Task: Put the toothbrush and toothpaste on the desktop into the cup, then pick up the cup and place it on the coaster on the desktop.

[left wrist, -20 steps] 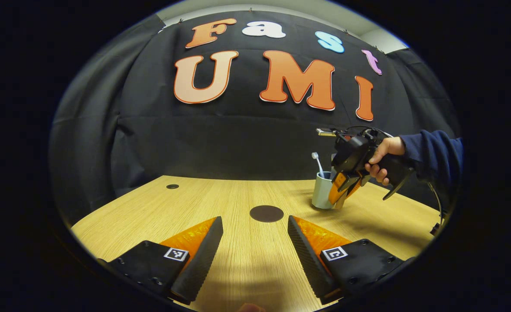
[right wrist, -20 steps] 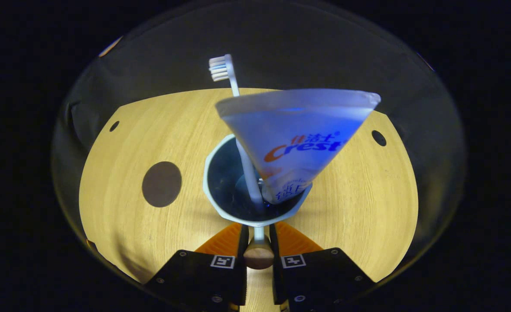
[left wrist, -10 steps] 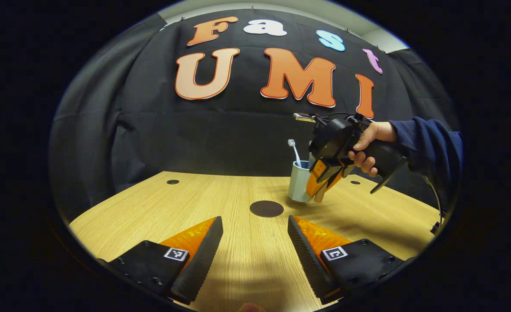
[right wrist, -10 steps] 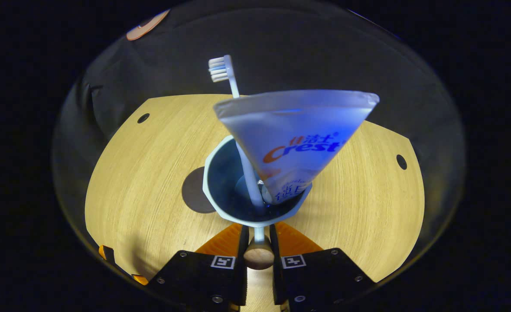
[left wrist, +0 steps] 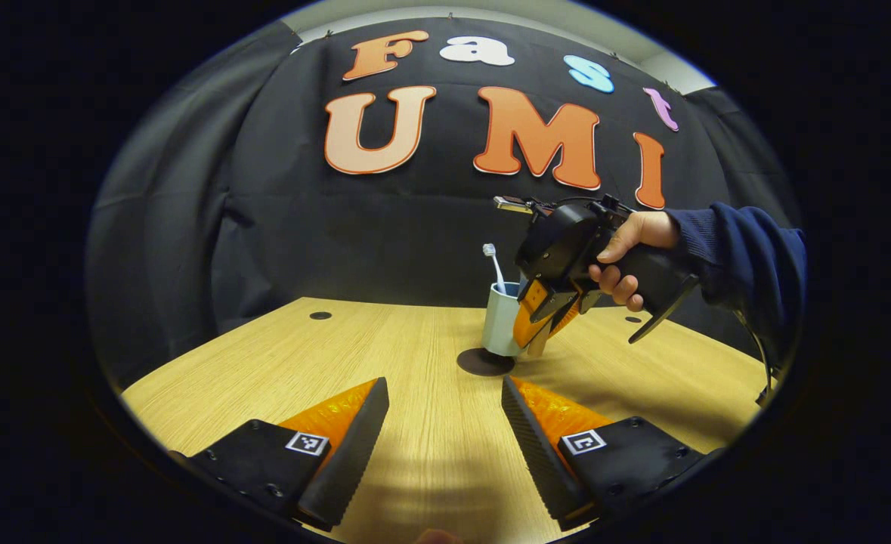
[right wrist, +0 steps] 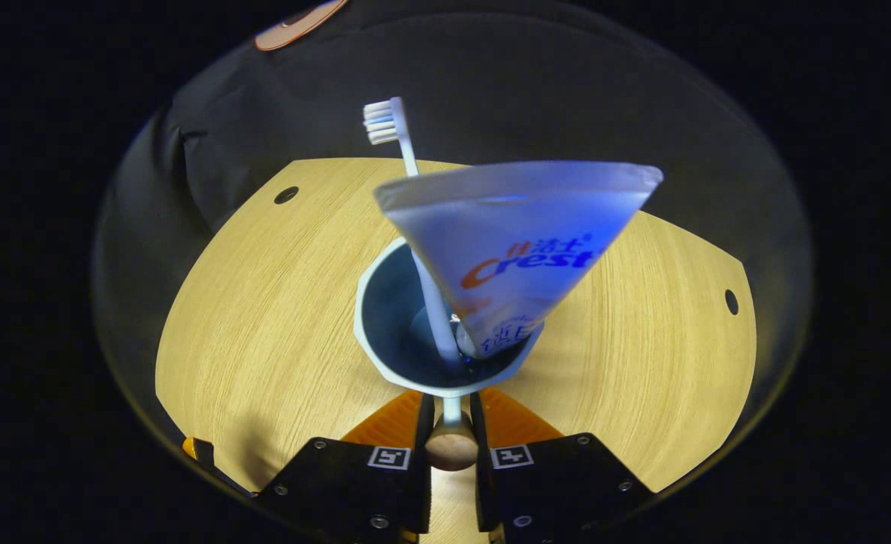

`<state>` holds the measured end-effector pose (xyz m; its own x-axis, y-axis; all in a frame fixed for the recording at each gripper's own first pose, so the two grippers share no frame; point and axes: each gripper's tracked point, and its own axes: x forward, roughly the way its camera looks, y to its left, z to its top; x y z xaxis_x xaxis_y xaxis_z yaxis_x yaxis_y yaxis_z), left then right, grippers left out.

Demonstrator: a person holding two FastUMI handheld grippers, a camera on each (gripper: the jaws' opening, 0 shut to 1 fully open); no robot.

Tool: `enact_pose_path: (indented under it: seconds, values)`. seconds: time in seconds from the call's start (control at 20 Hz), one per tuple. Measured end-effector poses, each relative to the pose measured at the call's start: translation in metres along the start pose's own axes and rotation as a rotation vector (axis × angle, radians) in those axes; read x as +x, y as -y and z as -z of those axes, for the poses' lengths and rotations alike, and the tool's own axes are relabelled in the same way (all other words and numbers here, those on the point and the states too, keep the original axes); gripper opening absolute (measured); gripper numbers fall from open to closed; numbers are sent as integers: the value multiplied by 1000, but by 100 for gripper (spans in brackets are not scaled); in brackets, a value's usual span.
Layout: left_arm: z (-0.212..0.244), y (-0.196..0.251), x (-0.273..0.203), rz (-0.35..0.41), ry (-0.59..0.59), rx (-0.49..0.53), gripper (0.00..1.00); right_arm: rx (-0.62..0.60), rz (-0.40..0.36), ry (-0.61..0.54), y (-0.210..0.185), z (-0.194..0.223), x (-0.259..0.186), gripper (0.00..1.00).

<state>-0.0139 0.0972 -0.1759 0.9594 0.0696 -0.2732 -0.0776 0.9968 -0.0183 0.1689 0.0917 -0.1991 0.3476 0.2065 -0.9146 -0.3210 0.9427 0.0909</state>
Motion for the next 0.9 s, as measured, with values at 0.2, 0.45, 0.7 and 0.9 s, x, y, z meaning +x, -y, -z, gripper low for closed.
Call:
enact_pose_path:
  seconds: [0.2,0.45,0.7,0.9]
  values:
    - [5,-9,-2,-21,-10,-1,96,-13,-13,-29,0,2,0,24]
    - [3,-22,-7,-48,-6,11,96,-19,-2,-35,-1,-1,-4,24]
    - [12,-18,-1,-48,-31,-16,96,38,-72,-47,-4,2,-8,29]
    - [9,-15,0,-52,-27,-10,96,-7,-71,21,5,-8,-23,54]
